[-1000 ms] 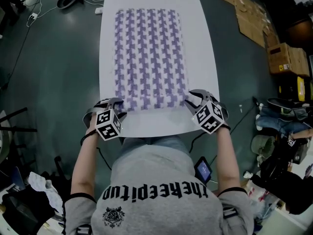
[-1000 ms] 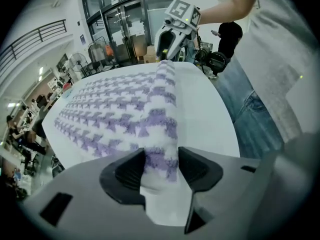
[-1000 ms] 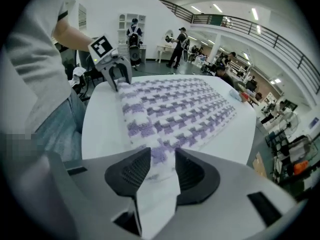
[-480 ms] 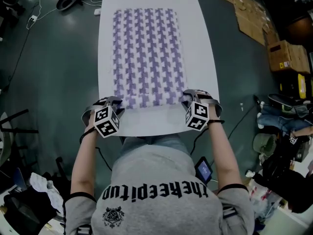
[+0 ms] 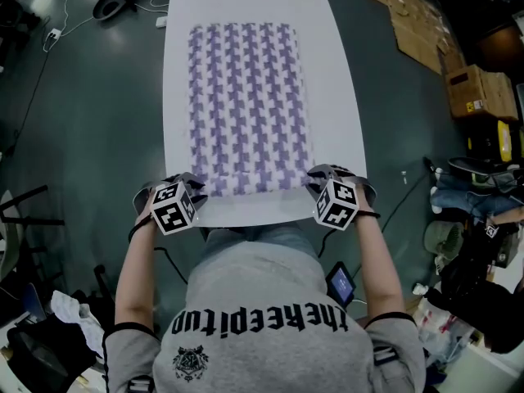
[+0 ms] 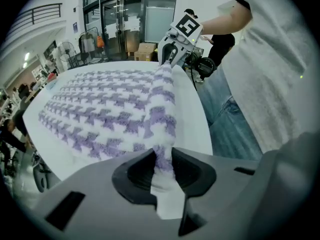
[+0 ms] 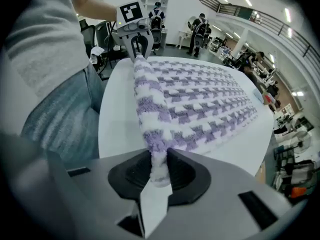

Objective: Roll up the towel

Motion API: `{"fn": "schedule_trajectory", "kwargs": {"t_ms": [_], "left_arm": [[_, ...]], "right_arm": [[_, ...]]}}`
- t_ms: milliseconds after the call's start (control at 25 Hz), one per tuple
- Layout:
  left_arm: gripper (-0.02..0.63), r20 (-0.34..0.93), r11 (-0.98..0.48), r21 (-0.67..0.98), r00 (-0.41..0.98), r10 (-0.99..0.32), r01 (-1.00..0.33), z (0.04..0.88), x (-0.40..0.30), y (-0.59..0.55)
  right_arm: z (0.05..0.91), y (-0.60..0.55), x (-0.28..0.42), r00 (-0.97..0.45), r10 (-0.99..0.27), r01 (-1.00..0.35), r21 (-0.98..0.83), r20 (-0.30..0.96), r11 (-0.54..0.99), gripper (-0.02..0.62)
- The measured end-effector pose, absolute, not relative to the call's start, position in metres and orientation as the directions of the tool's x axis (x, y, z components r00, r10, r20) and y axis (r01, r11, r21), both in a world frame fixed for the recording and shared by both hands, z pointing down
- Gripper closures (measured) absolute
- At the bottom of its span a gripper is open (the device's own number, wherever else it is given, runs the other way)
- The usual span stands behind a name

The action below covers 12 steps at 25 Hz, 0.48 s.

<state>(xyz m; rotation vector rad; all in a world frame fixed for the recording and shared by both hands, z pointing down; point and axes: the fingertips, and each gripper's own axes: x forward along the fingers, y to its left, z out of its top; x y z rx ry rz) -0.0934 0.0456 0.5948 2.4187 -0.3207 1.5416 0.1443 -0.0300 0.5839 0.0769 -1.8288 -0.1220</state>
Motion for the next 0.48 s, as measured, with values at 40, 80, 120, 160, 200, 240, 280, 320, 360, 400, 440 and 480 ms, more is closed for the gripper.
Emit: {"fn": "schedule_trajectory", "kwargs": {"t_ms": [40,80,120,160,200,240,280,320,360,400,440,480], "left_arm": [[0.515,0.907,-0.944,0.114,0.421,-0.029,-0.309,0.595,-0.093,0.045],[0.515,0.904,-0.944,0.127,0.426,-0.016,-0.305,0.596,-0.093,0.045],[0.515,0.902,-0.943,0.136,0.432,-0.010,-0.304,0.597,-0.092,0.046],[0.515,0.898,-0.941,0.143,0.440,-0.008,-0.308,0.598,-0.090,0.050],[0.514,0.893,-0.938,0.150,0.449,-0.007,-0.313,0.599,-0.087,0.055],[0.511,0.888,-0.934,0.159,0.460,-0.006,-0.319,0.599,-0.084,0.061],[0.509,0.881,-0.930,0.171,0.473,-0.003,-0.326,0.599,-0.083,0.064],[0.509,0.874,-0.924,0.185,0.486,-0.001,-0.333,0.598,-0.084,0.063],[0.508,0.867,-0.919,0.197,0.499,0.001,-0.342,0.597,-0.085,0.059],[0.505,0.860,-0.913,0.207,0.509,0.000,-0.350,0.596,-0.087,0.054],[0.504,0.855,-0.909,0.213,0.519,-0.004,-0.358,0.595,-0.089,0.050],[0.502,0.849,-0.906,0.217,0.528,-0.009,-0.364,0.593,-0.090,0.047]], "right_arm": [[0.585,-0.029,0.145,-0.258,-0.090,0.003,0.094,0.962,0.996,0.522],[0.587,-0.028,0.145,-0.259,-0.069,-0.007,0.069,0.963,0.998,0.522],[0.589,-0.027,0.146,-0.261,-0.054,-0.018,0.051,0.964,0.999,0.522],[0.591,-0.023,0.148,-0.264,-0.043,-0.030,0.037,0.963,0.999,0.522],[0.593,-0.018,0.150,-0.270,-0.034,-0.045,0.023,0.962,0.999,0.520],[0.593,-0.013,0.152,-0.278,-0.024,-0.063,0.007,0.960,0.998,0.520],[0.593,-0.012,0.153,-0.289,-0.013,-0.083,-0.012,0.957,0.996,0.518],[0.592,-0.014,0.152,-0.302,-0.001,-0.103,-0.032,0.953,0.994,0.518],[0.590,-0.019,0.150,-0.315,0.008,-0.120,-0.048,0.949,0.992,0.518],[0.588,-0.025,0.148,-0.326,0.013,-0.131,-0.059,0.945,0.990,0.518],[0.585,-0.030,0.147,-0.335,0.013,-0.139,-0.063,0.942,0.988,0.514],[0.582,-0.033,0.145,-0.343,0.012,-0.144,-0.065,0.939,0.987,0.509]]}}
